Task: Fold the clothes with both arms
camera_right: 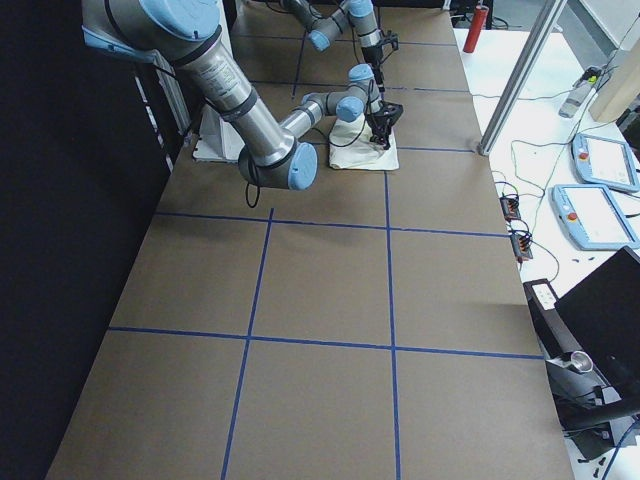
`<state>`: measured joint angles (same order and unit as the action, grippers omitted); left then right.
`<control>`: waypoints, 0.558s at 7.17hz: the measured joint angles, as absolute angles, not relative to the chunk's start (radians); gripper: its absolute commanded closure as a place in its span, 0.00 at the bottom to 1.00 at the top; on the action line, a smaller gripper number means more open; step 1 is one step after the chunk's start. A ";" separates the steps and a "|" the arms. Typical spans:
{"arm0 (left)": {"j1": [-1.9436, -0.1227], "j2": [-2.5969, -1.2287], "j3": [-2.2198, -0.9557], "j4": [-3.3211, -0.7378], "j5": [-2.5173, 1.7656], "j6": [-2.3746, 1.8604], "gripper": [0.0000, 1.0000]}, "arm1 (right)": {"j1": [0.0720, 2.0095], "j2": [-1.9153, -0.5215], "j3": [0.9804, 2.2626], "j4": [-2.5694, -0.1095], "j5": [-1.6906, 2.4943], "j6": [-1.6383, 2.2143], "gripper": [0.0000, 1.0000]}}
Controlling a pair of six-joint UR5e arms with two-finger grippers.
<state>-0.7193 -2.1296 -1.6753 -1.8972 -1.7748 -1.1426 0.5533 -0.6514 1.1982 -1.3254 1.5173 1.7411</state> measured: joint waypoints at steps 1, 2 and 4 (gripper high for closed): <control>-0.719 -2.128 -1.676 -1.897 -1.775 -1.143 0.00 | 0.564 -0.651 1.197 -1.329 1.517 1.746 1.00; -0.718 -2.127 -1.676 -1.898 -1.775 -1.146 0.00 | 0.573 -0.651 1.194 -1.331 1.516 1.751 1.00; -0.712 -2.126 -1.675 -1.899 -1.775 -1.165 0.00 | 0.582 -0.652 1.190 -1.332 1.508 1.724 0.00</control>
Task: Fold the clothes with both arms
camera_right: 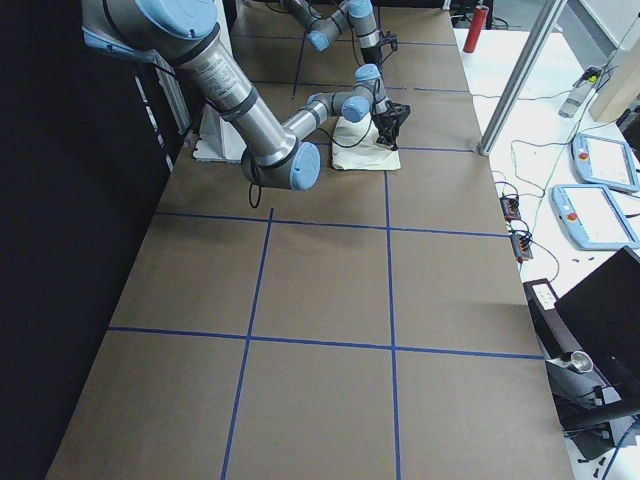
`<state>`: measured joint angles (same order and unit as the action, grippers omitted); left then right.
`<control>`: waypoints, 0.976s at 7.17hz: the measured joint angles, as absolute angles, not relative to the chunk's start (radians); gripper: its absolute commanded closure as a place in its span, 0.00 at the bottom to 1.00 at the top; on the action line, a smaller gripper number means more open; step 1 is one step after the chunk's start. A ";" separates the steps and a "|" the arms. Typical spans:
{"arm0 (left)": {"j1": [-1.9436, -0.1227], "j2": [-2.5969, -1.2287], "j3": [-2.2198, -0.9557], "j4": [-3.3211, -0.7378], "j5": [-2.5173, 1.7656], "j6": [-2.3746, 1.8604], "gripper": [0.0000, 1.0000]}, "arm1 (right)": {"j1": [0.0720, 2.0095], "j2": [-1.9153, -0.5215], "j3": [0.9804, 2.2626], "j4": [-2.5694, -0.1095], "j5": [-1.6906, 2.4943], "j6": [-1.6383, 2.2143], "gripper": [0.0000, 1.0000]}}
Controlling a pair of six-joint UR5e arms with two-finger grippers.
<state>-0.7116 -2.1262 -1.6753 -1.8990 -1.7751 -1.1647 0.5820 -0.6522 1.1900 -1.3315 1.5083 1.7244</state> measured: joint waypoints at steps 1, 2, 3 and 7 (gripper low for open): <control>-0.705 -2.126 -1.675 -1.901 -1.776 -1.169 0.00 | 0.582 -0.651 1.192 -1.330 1.495 1.672 0.00; -0.691 -2.127 -1.675 -1.914 -1.776 -1.169 0.00 | 0.585 -0.651 1.199 -1.326 1.491 1.626 0.00; -0.669 -2.114 -1.674 -1.963 -1.776 -1.171 0.01 | 0.589 -0.651 1.210 -1.324 1.492 1.599 0.00; -0.547 -2.029 -1.658 -2.189 -1.714 -1.266 0.32 | 0.594 -0.657 1.235 -1.322 1.494 1.582 0.00</control>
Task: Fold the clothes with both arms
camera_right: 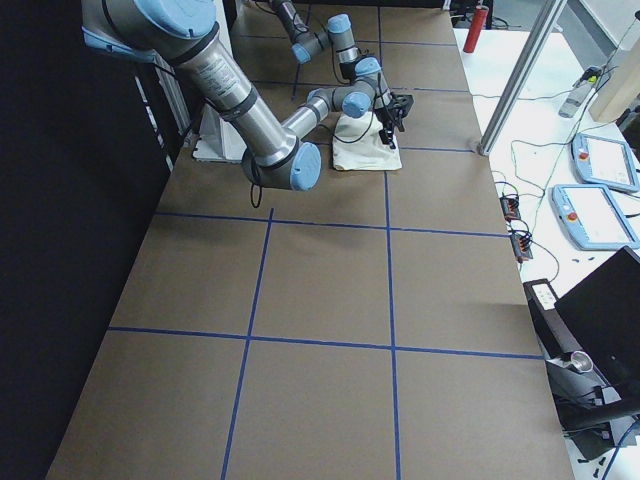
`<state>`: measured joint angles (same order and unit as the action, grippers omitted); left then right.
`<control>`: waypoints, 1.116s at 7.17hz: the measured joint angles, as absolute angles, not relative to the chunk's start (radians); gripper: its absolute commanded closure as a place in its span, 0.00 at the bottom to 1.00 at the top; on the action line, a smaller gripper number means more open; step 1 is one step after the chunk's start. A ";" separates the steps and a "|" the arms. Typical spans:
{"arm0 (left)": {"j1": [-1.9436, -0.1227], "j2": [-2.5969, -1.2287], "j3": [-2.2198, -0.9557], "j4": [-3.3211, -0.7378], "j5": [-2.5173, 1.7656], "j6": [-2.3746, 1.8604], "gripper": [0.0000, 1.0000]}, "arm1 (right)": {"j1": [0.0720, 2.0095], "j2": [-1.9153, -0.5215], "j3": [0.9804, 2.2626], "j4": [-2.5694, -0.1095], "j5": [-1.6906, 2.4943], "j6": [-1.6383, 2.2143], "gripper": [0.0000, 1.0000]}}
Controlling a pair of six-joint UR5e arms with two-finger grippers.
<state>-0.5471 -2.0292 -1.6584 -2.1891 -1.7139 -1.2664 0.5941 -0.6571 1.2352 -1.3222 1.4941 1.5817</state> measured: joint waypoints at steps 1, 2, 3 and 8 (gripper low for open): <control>-0.522 -2.028 -1.656 -2.196 -1.687 -1.286 0.36 | 0.596 -0.659 1.237 -1.322 1.494 1.582 0.00; -0.506 -2.029 -1.655 -2.197 -1.667 -1.296 0.47 | 0.598 -0.660 1.237 -1.321 1.494 1.582 0.00; -0.496 -2.032 -1.653 -2.194 -1.649 -1.300 0.57 | 0.599 -0.661 1.238 -1.321 1.494 1.582 0.00; -0.505 -2.028 -1.641 -2.192 -1.611 -1.299 1.00 | 0.600 -0.660 1.238 -1.320 1.494 1.582 0.00</control>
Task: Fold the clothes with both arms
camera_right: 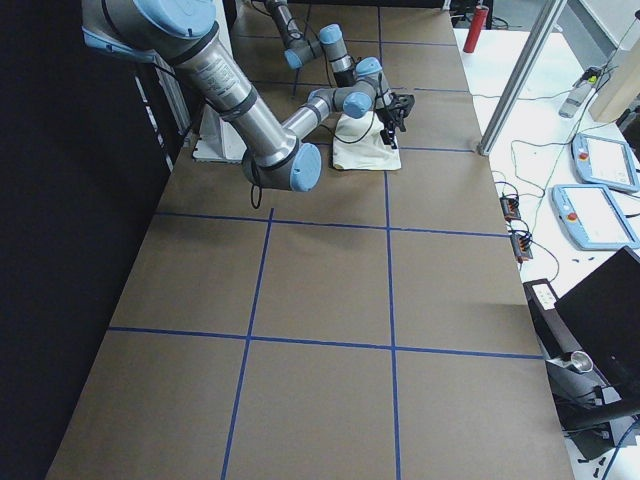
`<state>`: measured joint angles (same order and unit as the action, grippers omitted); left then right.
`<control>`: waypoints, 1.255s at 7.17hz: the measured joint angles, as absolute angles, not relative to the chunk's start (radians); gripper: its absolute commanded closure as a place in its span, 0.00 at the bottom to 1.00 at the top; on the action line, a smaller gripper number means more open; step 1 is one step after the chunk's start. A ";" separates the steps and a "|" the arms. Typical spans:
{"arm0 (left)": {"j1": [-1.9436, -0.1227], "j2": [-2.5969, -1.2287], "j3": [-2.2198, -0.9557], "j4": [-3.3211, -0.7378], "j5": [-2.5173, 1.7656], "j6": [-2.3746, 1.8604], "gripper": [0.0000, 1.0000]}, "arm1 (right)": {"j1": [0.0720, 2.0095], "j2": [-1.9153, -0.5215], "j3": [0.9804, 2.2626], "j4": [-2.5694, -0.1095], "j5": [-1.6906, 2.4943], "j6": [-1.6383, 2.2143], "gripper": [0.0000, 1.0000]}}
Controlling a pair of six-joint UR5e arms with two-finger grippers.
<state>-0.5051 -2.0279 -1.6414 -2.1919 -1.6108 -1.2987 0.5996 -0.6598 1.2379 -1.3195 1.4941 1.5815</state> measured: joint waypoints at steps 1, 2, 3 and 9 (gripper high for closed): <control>-0.509 -2.025 -1.645 -2.196 -1.611 -1.298 1.00 | 0.599 -0.660 1.238 -1.320 1.494 1.582 0.00; -0.510 -2.017 -1.651 -2.204 -1.612 -1.299 1.00 | 0.599 -0.661 1.238 -1.321 1.494 1.582 0.00; -0.509 -1.991 -1.659 -2.238 -1.613 -1.301 1.00 | 0.599 -0.661 1.238 -1.321 1.493 1.582 0.00; -0.475 -1.878 -1.670 -2.466 -1.624 -1.348 1.00 | 0.600 -0.669 1.238 -1.318 1.493 1.582 0.00</control>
<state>-0.4750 -1.8777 -1.6695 -2.4661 -1.6237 -1.3482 0.5995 -0.6689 1.2379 -1.3183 1.4926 1.5815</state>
